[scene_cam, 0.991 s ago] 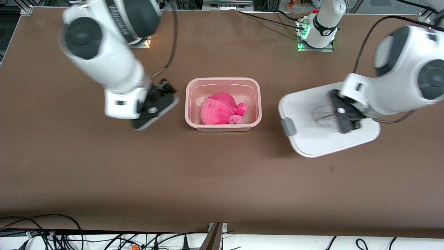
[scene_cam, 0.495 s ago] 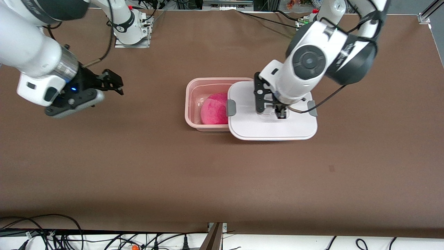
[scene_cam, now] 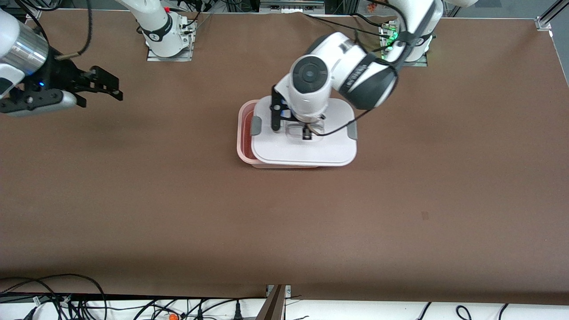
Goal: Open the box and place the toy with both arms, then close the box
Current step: 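Carry the lid onto the box with the left gripper while the right gripper withdraws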
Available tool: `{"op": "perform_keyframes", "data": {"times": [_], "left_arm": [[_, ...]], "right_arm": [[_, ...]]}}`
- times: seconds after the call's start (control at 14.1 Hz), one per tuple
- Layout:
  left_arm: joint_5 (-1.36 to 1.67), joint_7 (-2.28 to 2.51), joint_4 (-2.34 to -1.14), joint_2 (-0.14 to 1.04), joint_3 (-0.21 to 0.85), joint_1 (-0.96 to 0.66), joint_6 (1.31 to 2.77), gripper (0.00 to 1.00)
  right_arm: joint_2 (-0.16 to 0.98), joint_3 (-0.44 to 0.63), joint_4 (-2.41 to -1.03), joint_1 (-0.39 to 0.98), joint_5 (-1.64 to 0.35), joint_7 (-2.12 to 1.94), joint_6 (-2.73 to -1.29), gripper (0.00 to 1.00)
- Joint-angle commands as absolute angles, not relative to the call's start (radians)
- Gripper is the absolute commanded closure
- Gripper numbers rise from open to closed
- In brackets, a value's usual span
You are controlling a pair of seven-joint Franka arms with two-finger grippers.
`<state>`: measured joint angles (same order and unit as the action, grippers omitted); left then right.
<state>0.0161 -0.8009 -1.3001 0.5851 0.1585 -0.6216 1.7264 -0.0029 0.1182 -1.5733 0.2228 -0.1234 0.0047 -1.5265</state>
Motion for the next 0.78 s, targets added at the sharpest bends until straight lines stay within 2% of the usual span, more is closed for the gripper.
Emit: {"op": "perform_keyframes", "data": {"times": [0.0, 0.71], "left_arm": [[0.025, -0.782, -1.189, 0.672, 0.137, -0.655, 1.715, 1.00], [0.011, -0.672, -1.180, 0.693, 0.135, -0.684, 1.747, 1.00]], "right_arm": [[-0.021, 0.094, -1.617, 0.170, -0.097, -0.026, -1.566, 0.00], [-0.005, 0.097, -1.582, 0.170, -0.063, -0.023, -1.529, 0.00]]}}
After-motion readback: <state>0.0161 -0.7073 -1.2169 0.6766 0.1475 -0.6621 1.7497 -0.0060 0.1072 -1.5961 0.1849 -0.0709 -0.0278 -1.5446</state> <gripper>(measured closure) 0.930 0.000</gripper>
